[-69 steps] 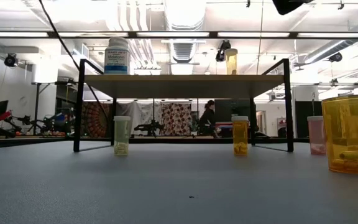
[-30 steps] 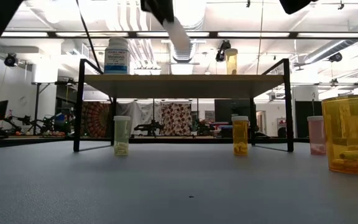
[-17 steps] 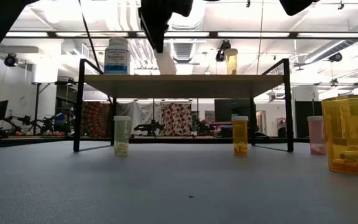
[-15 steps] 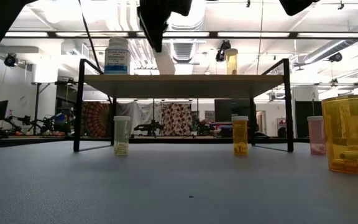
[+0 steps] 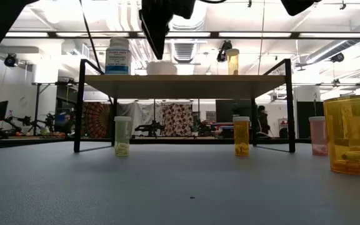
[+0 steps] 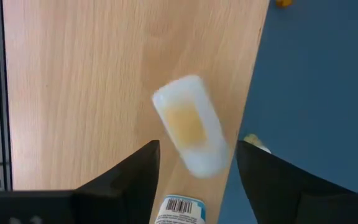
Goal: Pick and place medicine bottles onto shelf by color
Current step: Put the top transparent bottle on the shelf
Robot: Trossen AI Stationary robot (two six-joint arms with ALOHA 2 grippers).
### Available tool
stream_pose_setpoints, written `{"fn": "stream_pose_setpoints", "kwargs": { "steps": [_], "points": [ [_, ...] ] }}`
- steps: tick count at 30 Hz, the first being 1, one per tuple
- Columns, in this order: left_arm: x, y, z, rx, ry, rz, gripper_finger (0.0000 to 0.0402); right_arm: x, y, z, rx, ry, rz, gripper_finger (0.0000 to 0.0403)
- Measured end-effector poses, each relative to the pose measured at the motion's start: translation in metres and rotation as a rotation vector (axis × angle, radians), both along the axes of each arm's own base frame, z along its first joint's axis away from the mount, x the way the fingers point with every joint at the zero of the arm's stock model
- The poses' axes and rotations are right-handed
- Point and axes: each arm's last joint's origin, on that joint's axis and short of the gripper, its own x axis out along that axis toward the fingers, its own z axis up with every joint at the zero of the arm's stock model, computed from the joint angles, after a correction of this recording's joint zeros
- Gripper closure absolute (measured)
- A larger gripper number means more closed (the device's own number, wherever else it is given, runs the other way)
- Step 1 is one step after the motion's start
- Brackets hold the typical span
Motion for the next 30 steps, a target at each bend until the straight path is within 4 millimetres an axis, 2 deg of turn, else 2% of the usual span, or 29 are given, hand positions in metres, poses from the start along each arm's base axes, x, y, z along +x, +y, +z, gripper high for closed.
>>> {"fn": "stream_pose_setpoints", "kwargs": {
  "steps": [4,7,10,13,17,20,23,26,30],
  "points": [
    [0.0,-0.002,0.001,-0.001,-0.005,0.003,0.0201,0.0,0.0,0.0,0.0,0.0,0.0,0.039],
    [-0.006,-0.013,0.01,-0.005,-0.036,-0.003,0.0201,0.0,0.0,0.0,0.0,-0.001,0.0,0.039],
    [-0.014,-0.038,0.027,0.032,-0.13,-0.037,0.0201,0.001,0.0,-0.001,-0.001,0.001,-0.001,0.039],
    [-0.022,-0.073,0.041,0.106,-0.263,-0.117,0.0201,0.003,0.001,-0.001,-0.006,-0.011,-0.012,0.039],
    [-0.036,-0.115,0.052,0.205,-0.418,-0.203,0.0201,0.013,0.0,0.0,-0.069,-0.093,-0.126,0.039],
    [-0.047,-0.139,0.051,0.306,-0.49,-0.26,0.0201,0.023,-0.002,0.0,-0.102,-0.079,-0.136,0.039],
    [-0.055,-0.154,0.042,0.393,-0.548,-0.295,0.0201,0.038,-0.005,0.003,-0.113,-0.071,-0.161,0.039],
    [-0.061,-0.158,0.031,0.429,-0.591,-0.338,0.0201,0.054,-0.008,0.007,-0.157,-0.067,-0.154,0.039],
    [-0.069,-0.153,0.014,0.479,-0.643,-0.38,0.0201,0.074,-0.017,0.019,-0.205,-0.049,-0.171,0.039]
  ]
}}
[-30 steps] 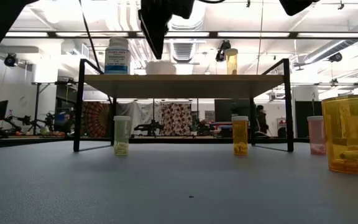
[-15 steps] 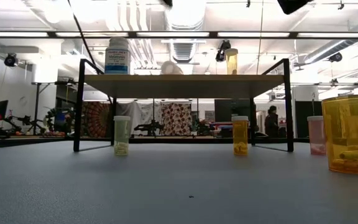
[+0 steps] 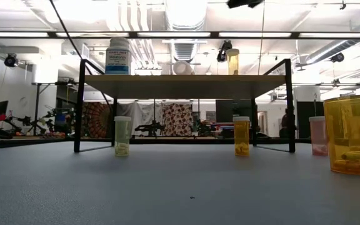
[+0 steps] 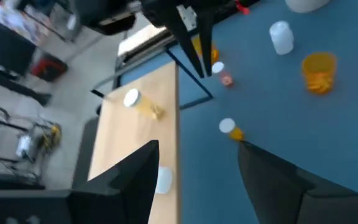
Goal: Pick and place medicine bottles onto shelf by color
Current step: Put the top transparent bottle on the shelf
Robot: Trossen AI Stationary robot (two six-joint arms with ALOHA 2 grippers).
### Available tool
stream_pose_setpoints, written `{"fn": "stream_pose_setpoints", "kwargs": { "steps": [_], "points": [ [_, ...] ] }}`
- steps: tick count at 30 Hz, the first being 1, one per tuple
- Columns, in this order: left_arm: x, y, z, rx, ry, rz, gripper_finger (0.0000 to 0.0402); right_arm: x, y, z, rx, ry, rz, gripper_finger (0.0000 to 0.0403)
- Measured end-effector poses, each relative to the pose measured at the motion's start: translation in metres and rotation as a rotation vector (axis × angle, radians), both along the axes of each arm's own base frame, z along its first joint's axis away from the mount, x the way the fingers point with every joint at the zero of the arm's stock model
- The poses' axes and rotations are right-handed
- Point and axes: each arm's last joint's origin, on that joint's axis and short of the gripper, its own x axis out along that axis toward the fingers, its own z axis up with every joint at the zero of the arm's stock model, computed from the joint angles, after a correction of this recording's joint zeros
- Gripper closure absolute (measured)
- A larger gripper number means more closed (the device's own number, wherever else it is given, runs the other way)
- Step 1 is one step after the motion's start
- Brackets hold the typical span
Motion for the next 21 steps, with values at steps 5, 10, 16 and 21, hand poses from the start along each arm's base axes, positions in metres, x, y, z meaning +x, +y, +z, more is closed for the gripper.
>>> {"fn": "stream_pose_setpoints", "kwargs": {
  "steps": [5,10,16,21],
  "points": [
    [-0.017,0.015,-0.011,0.028,-0.119,-0.013,0.0201,0.021,-0.018,0.014,-0.058,0.049,-0.046,0.039],
    [-0.038,0.025,-0.018,0.061,-0.268,-0.053,0.0201,0.042,-0.042,0.026,-0.118,0.089,-0.049,0.0388],
    [-0.062,0.037,-0.031,0.114,-0.403,-0.083,0.0201,0.065,-0.072,0.031,-0.119,0.172,-0.027,0.033],
    [-0.081,0.045,-0.04,0.153,-0.486,-0.093,0.0201,0.081,-0.095,0.028,-0.18,0.201,-0.023,0.024]
  ]
}}
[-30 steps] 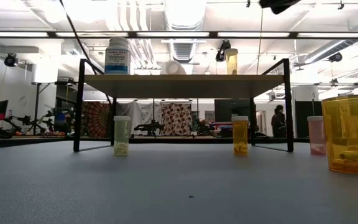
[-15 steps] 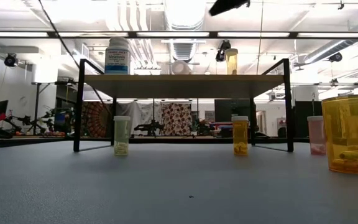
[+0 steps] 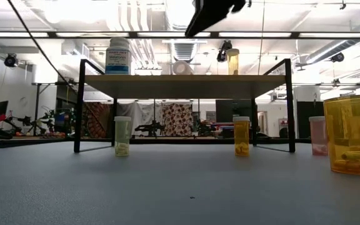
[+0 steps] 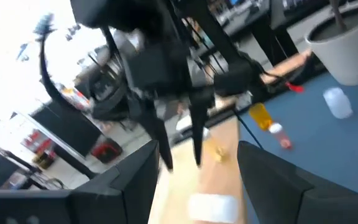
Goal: Pick and place medicine bottles onto shelf by color
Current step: Put the top transparent bottle on the shelf
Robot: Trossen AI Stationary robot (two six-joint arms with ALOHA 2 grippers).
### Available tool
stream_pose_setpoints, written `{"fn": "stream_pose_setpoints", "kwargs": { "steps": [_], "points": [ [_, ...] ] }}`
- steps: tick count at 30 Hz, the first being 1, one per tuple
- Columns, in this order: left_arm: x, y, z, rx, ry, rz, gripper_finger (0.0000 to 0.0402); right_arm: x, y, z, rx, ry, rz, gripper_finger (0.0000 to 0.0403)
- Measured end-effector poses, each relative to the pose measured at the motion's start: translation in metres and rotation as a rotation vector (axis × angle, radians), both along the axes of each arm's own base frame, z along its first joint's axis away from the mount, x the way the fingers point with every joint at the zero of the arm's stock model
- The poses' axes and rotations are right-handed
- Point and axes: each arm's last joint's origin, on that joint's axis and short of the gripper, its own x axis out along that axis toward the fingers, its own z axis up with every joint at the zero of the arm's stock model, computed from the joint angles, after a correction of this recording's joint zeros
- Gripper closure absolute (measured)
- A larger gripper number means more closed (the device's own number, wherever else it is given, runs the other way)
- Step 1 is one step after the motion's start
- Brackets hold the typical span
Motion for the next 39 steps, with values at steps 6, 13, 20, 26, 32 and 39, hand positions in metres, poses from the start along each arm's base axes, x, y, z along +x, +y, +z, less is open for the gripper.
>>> {"fn": "stream_pose_setpoints", "kwargs": {
  "steps": [6,13,20,26,32,39],
  "points": [
    [-0.019,0.009,-0.006,0.01,-0.049,0.0,0.0201,0.013,-0.013,-0.011,-0.074,0.073,0.052,0.0156],
    [-0.026,0.012,-0.013,0.03,-0.046,0.001,0.0201,0.019,-0.016,-0.029,-0.125,0.17,0.121,0.0119],
    [-0.025,0.012,-0.013,0.044,-0.04,0.001,0.0201,0.024,-0.022,-0.039,-0.115,0.203,0.157,0.0117],
    [-0.025,0.012,-0.014,0.046,-0.037,0.001,0.0201,0.028,-0.028,-0.048,-0.084,0.219,0.181,0.0117],
    [-0.025,0.012,-0.015,0.047,-0.034,0.001,0.0201,0.031,-0.028,-0.052,-0.047,0.211,0.198,0.0118],
    [-0.025,0.012,-0.017,0.049,-0.03,0.0,0.0201,0.032,-0.028,-0.047,0.005,0.186,0.129,0.0117]
  ]
}}
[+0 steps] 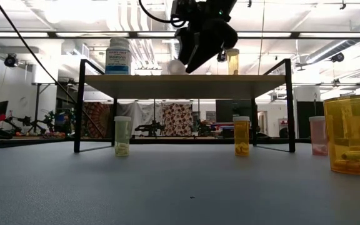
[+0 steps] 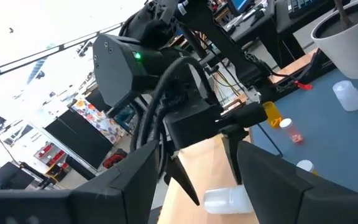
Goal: Pick and place medicine bottles onto shelf by color
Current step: Put the top transparent bottle on the shelf
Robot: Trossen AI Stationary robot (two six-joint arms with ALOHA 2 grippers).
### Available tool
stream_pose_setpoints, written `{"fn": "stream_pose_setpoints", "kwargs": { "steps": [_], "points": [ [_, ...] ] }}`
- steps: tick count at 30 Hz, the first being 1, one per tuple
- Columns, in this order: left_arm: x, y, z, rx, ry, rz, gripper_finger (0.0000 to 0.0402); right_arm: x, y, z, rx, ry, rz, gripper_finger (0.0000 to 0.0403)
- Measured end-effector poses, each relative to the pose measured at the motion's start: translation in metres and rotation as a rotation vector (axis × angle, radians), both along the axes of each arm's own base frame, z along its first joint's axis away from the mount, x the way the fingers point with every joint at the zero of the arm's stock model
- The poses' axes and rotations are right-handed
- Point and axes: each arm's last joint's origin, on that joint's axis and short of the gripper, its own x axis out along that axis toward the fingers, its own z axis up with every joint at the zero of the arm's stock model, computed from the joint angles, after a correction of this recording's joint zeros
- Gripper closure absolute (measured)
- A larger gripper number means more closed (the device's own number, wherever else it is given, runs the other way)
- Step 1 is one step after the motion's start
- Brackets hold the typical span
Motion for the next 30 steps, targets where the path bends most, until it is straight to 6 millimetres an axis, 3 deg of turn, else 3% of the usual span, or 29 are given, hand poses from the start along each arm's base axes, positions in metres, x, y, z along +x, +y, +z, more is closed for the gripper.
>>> {"fn": "stream_pose_setpoints", "kwargs": {
  "steps": [15,30],
  "points": [
    [0.0,0.0,0.001,-0.007,-0.017,-0.001,0.0201,0.004,0.004,-0.002,0.038,-0.008,0.055,0.0121],
    [0.0,0.0,0.001,-0.002,-0.017,-0.001,0.0201,0.003,-0.006,-0.002,0.062,-0.015,-0.007,0.0214]
  ]
}}
